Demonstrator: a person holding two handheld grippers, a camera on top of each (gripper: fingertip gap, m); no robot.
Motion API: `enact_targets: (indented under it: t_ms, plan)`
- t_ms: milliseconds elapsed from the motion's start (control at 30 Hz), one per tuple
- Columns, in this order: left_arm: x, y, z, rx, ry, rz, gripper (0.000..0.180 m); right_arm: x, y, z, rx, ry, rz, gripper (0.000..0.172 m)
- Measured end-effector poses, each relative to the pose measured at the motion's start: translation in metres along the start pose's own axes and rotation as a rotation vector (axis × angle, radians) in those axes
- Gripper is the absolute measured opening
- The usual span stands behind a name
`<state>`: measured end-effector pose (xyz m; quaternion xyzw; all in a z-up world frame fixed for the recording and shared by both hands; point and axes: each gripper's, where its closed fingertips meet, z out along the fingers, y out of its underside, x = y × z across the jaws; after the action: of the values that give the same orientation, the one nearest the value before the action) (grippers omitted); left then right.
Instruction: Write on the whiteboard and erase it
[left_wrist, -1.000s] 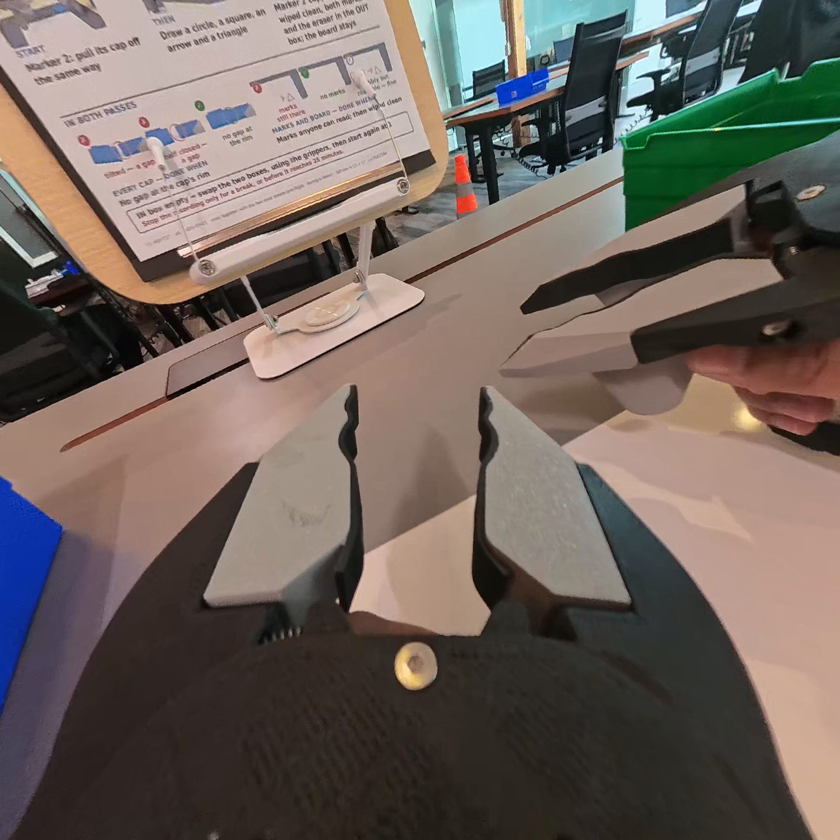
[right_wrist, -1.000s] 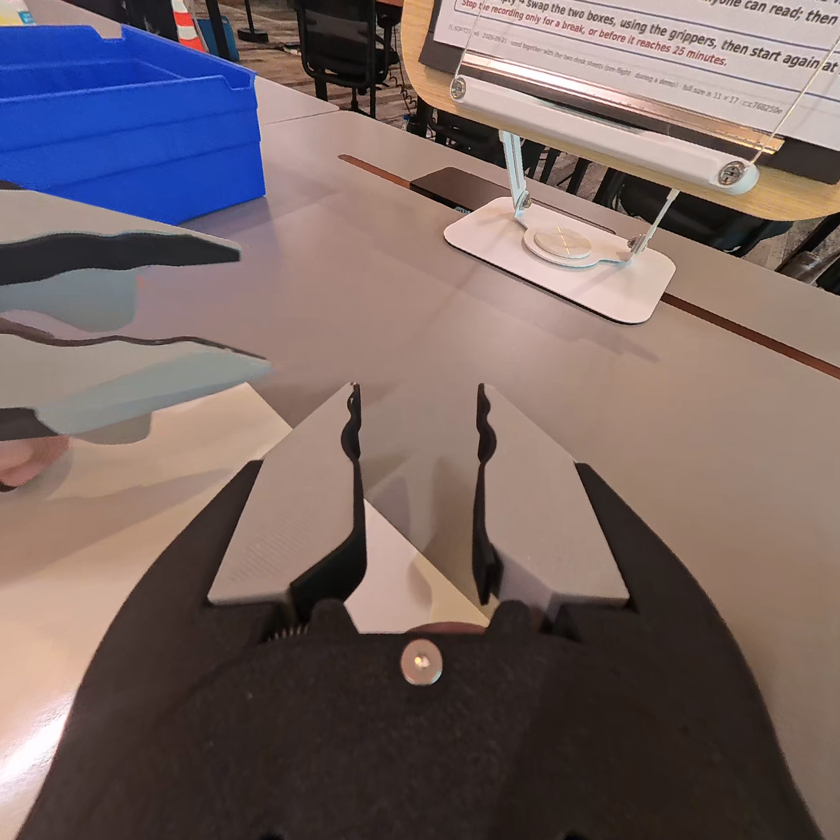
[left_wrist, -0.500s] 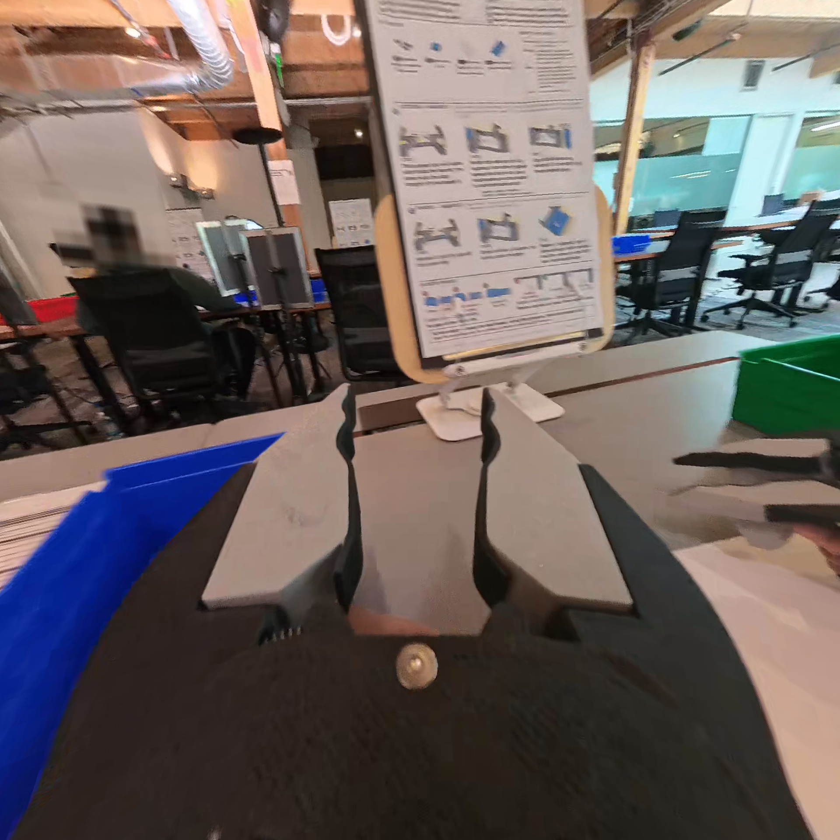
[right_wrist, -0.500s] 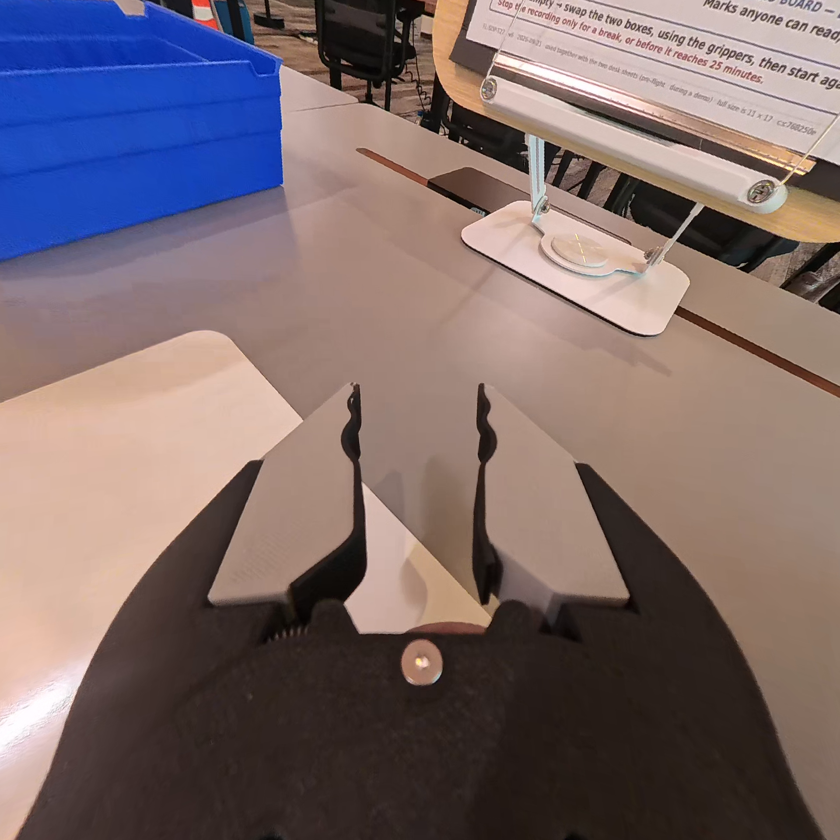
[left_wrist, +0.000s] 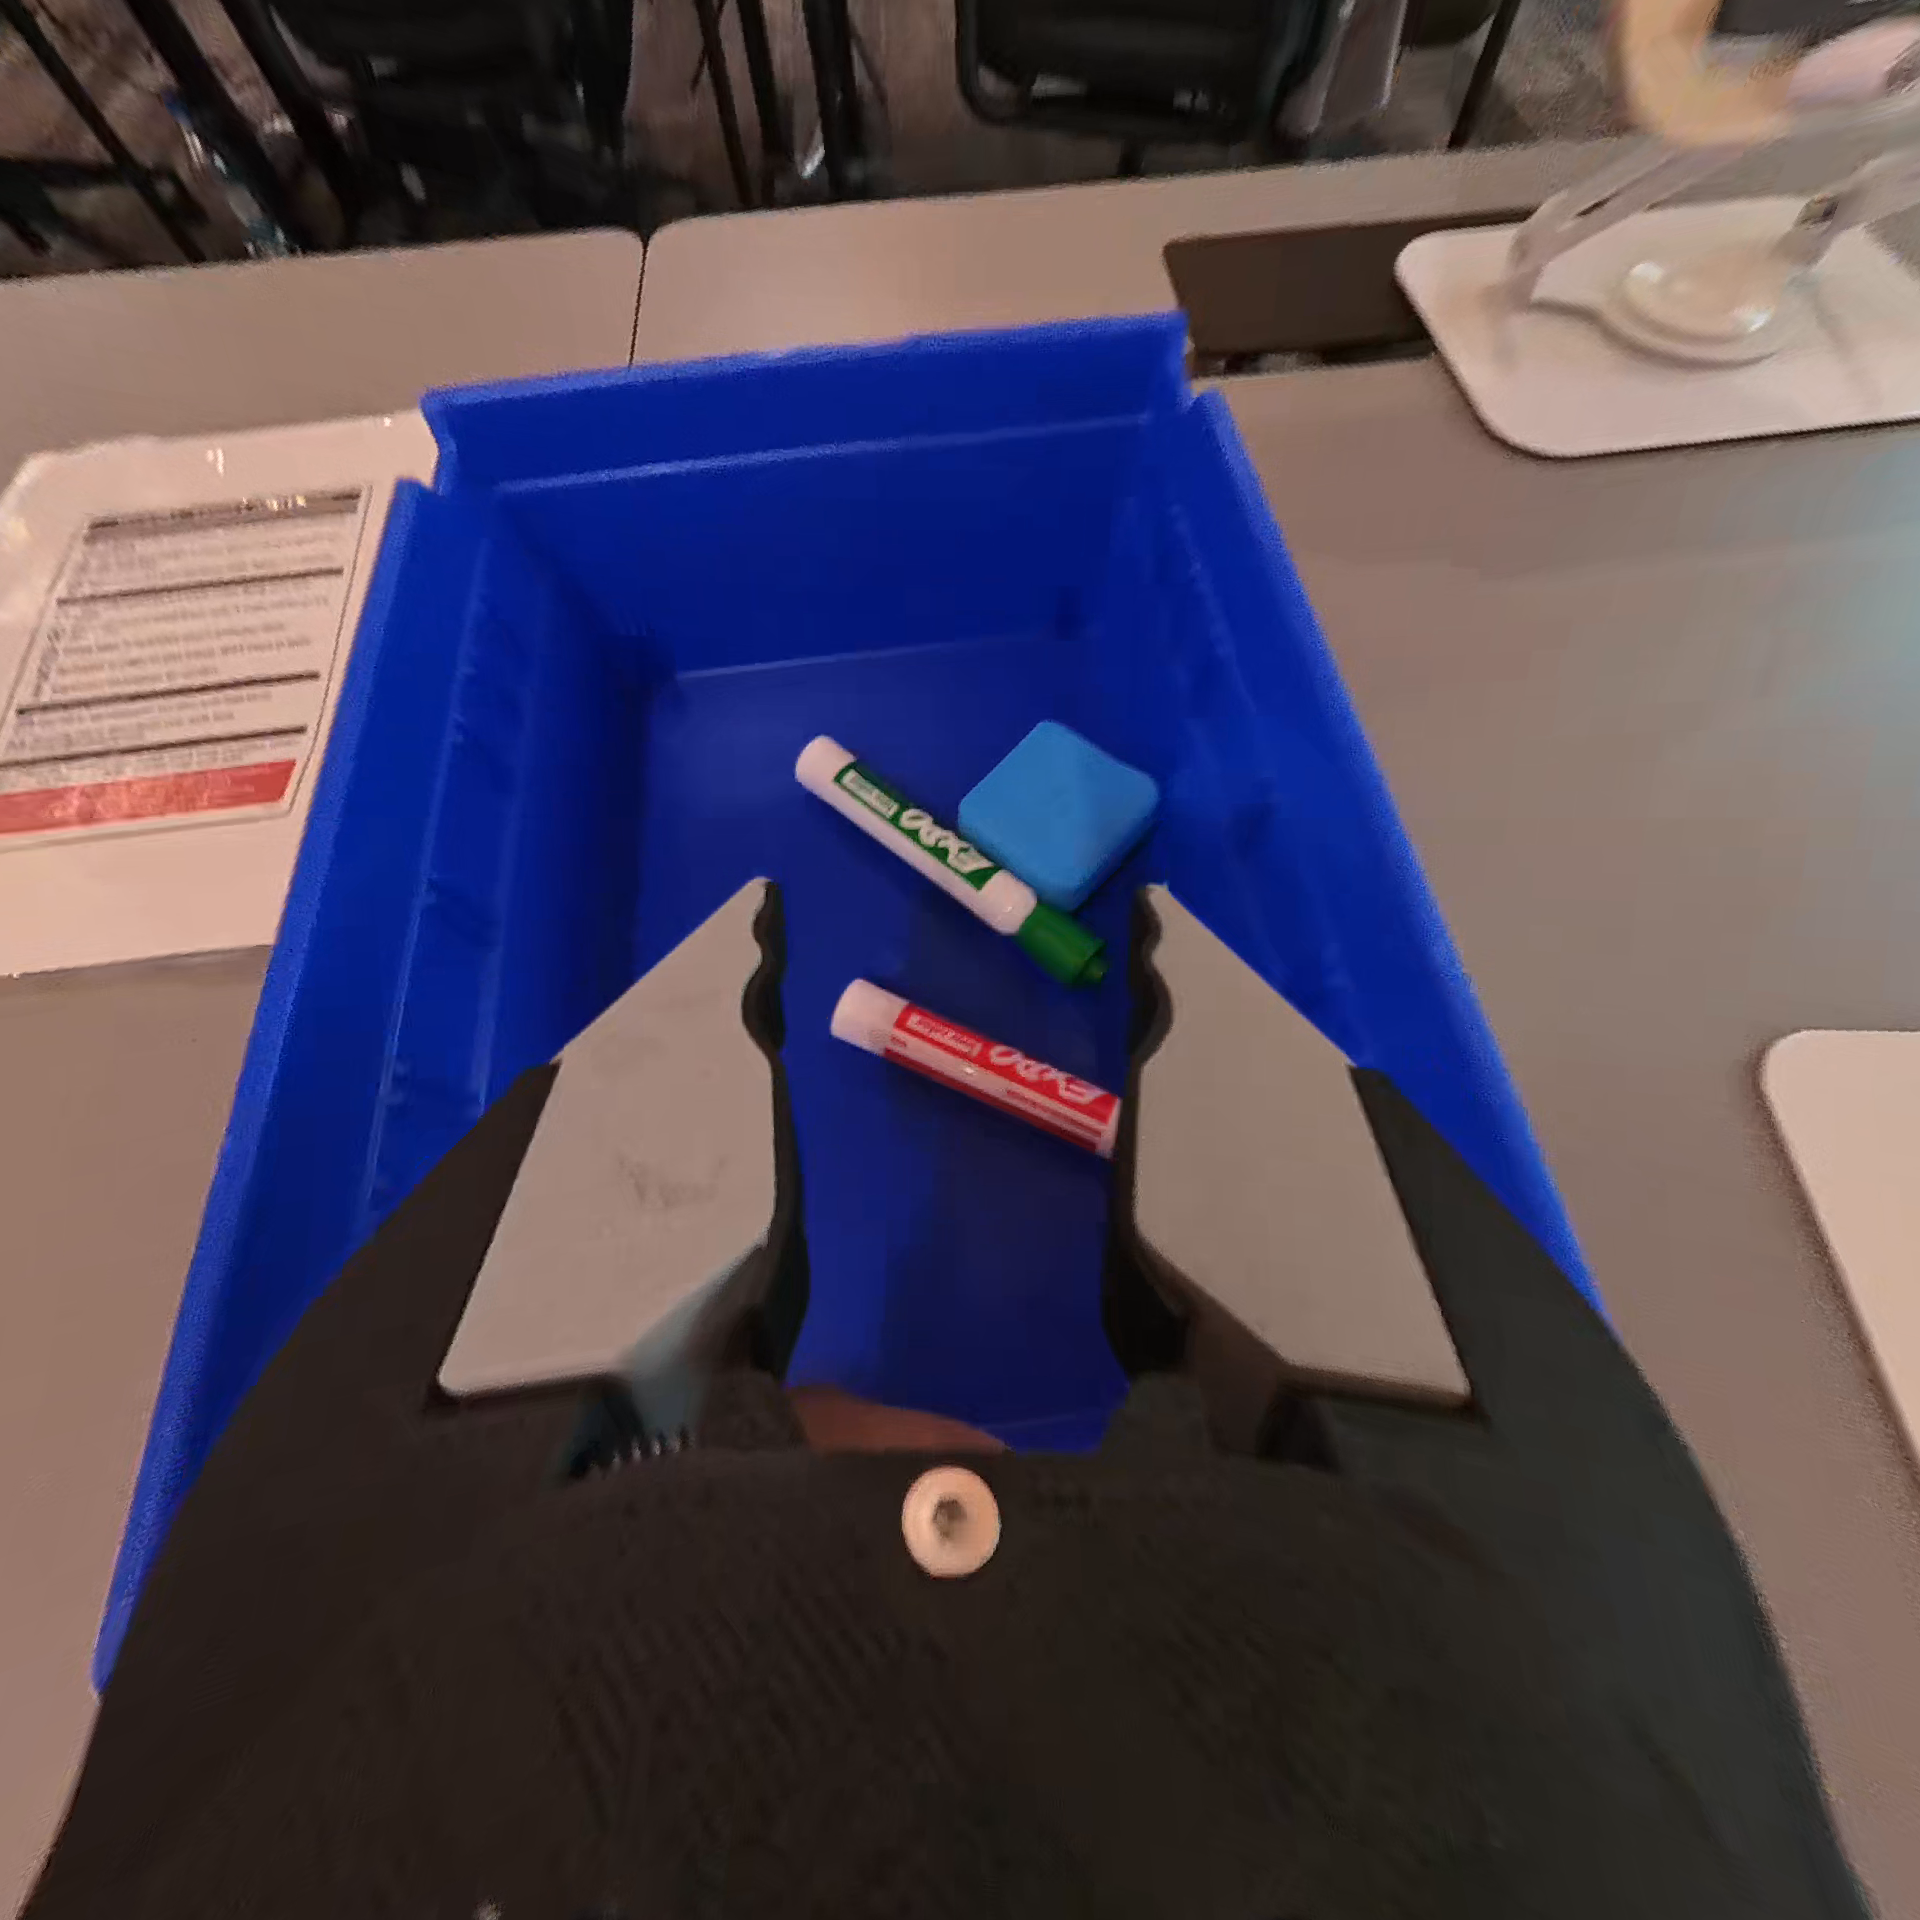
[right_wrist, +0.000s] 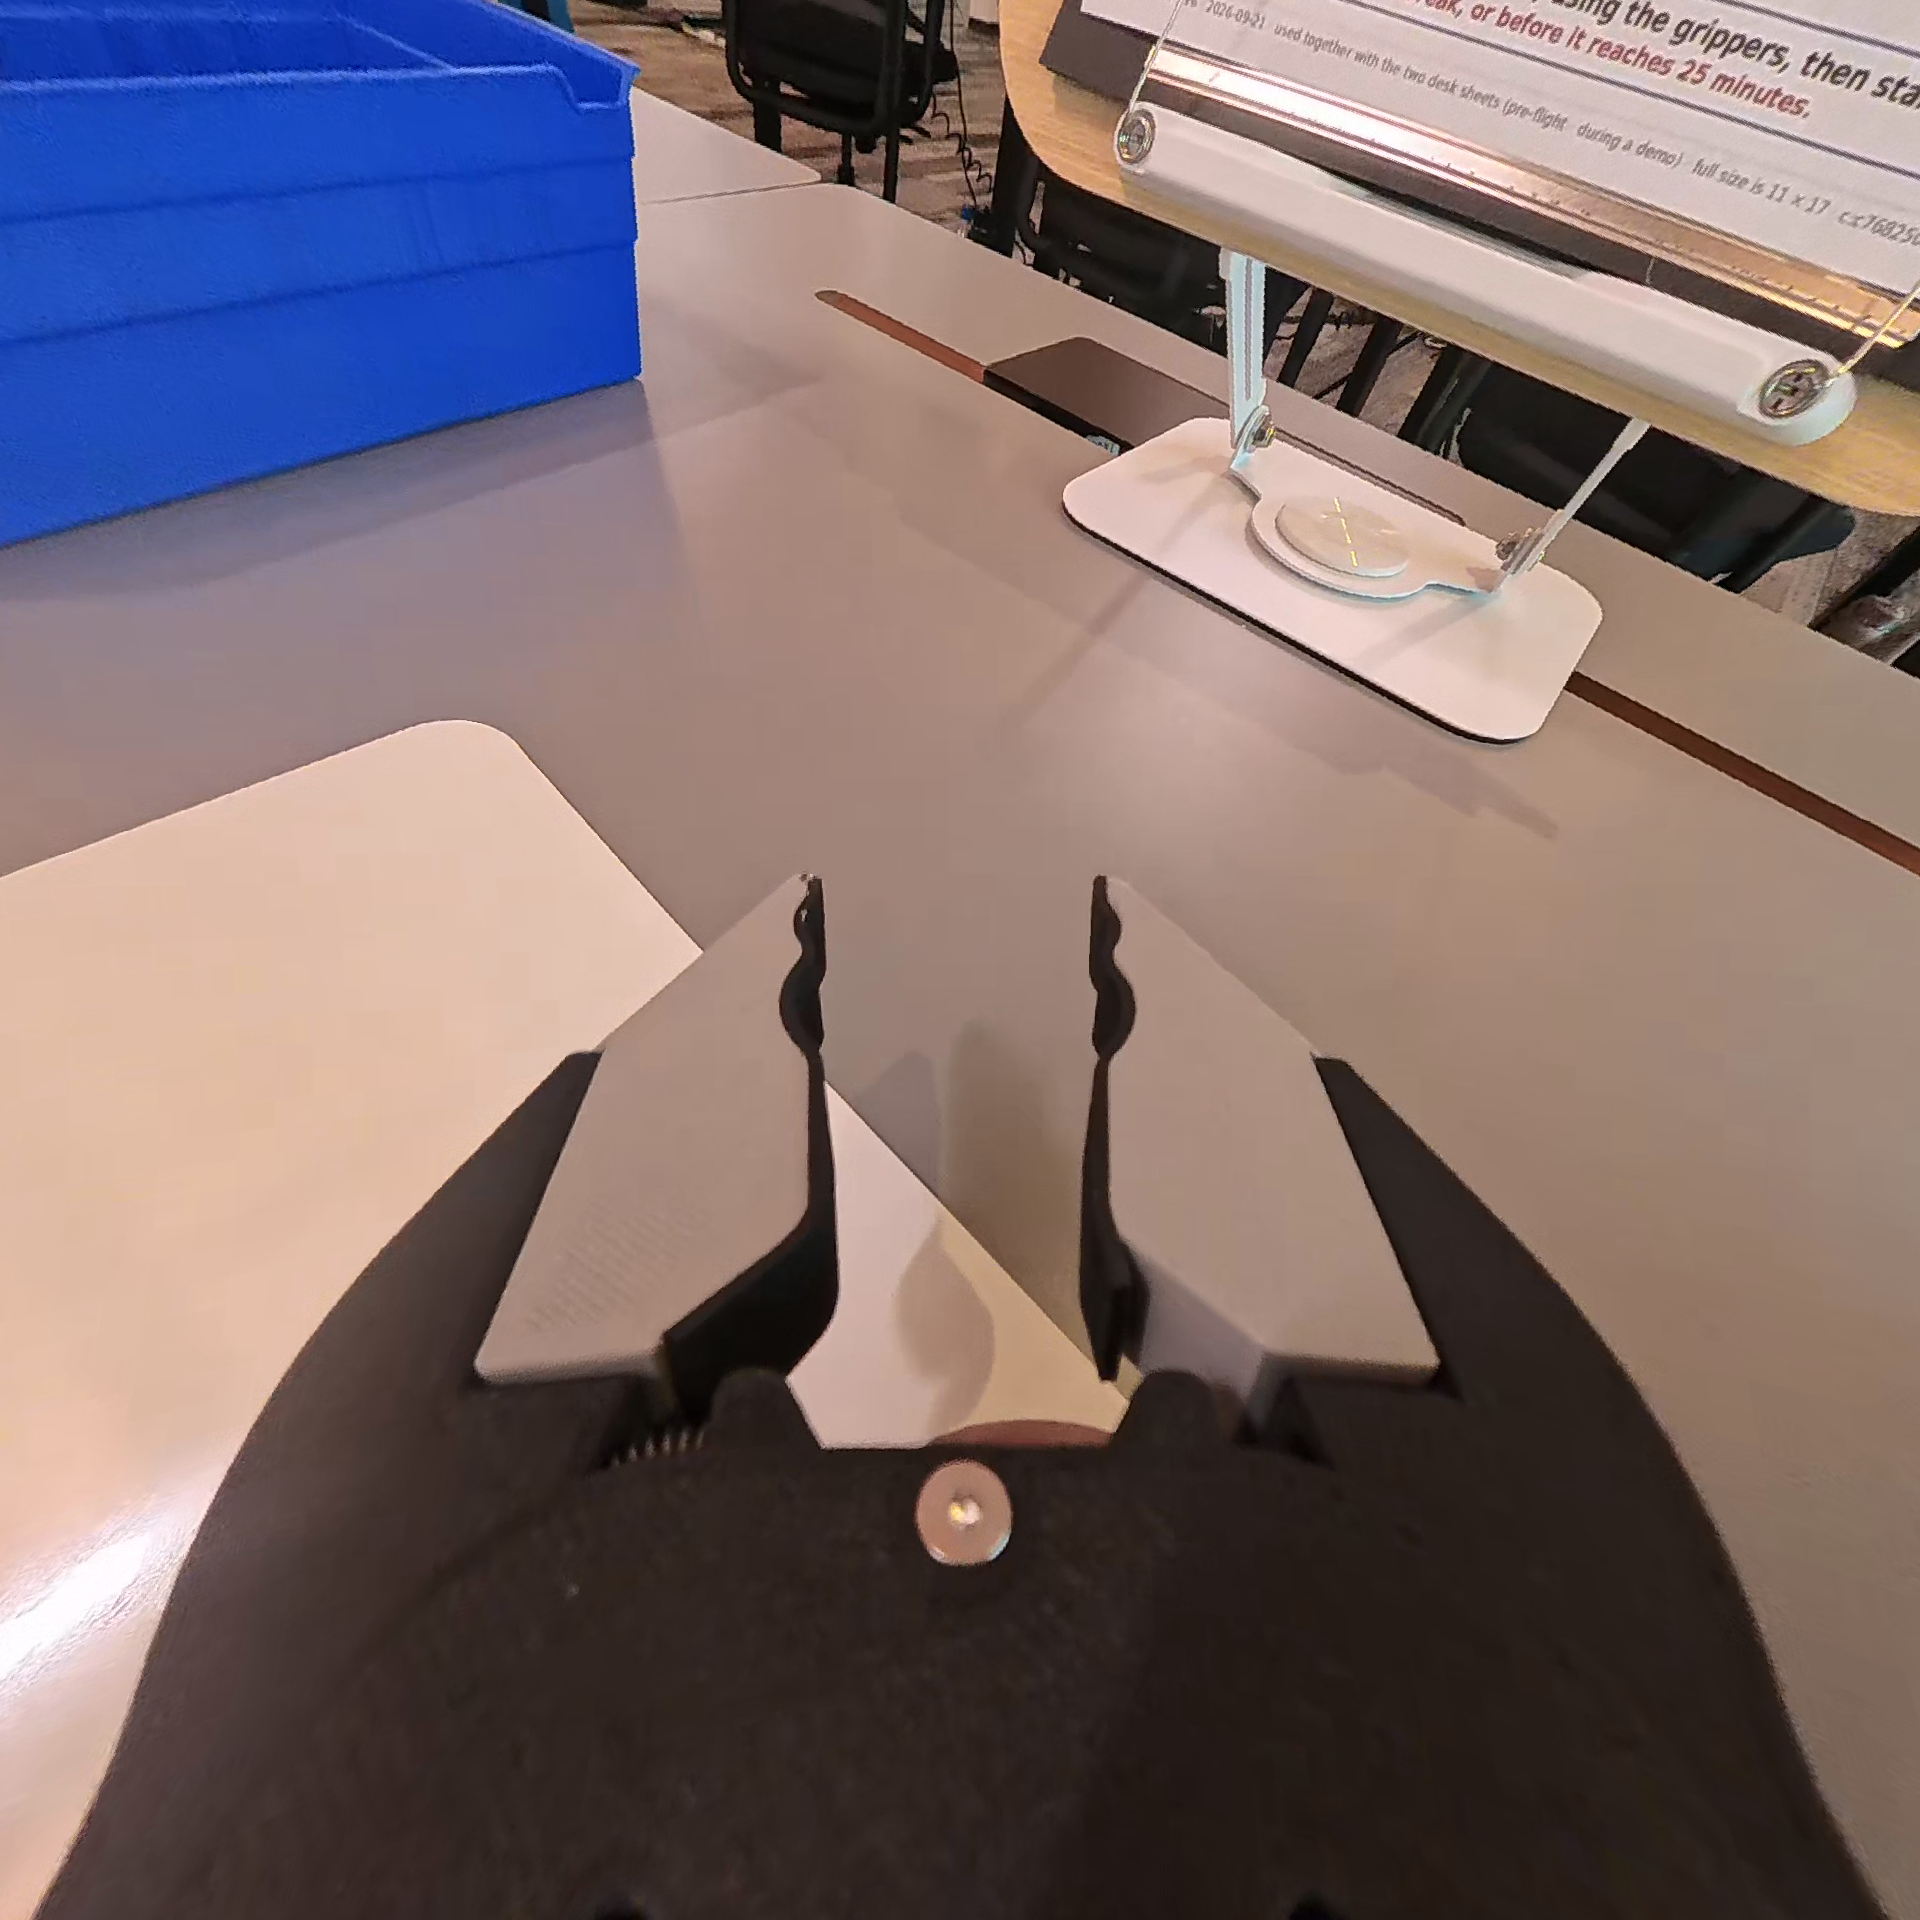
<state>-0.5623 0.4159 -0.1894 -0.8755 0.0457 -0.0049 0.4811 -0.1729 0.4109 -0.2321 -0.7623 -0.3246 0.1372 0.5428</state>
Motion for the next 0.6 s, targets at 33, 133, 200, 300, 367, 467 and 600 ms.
enact_targets:
  t_ms: [33, 133, 200, 300, 367, 467, 600]
  plan:
    - [-0.004, 0.007, 0.006, -0.025, -0.011, 0.001, 0.065, -0.001, 0.001, 0.001, -0.004, -0.003, -0.003, 0.049]
    - [-0.007, 0.024, 0.019, -0.092, -0.021, 0.074, 0.061, -0.004, 0.003, 0.003, -0.016, -0.007, -0.022, 0.049]
    - [-0.002, 0.031, 0.023, -0.125, 0.018, 0.189, 0.051, -0.005, 0.003, 0.003, -0.021, -0.006, -0.036, 0.049]
    - [-0.002, 0.039, 0.024, -0.218, 0.079, 0.403, 0.049, -0.007, 0.003, 0.003, -0.018, -0.012, -0.037, 0.049]
    - [-0.005, 0.040, 0.024, -0.270, 0.110, 0.501, 0.049, -0.008, 0.003, 0.003, -0.018, -0.017, -0.034, 0.049]
    - [0.004, 0.037, 0.023, -0.283, 0.208, 0.668, 0.048, -0.010, 0.004, 0.003, -0.023, -0.023, -0.036, 0.049]
    - [0.017, 0.050, 0.024, -0.344, 0.343, 0.906, 0.042, -0.016, 0.003, 0.003, -0.020, -0.049, -0.031, 0.049]
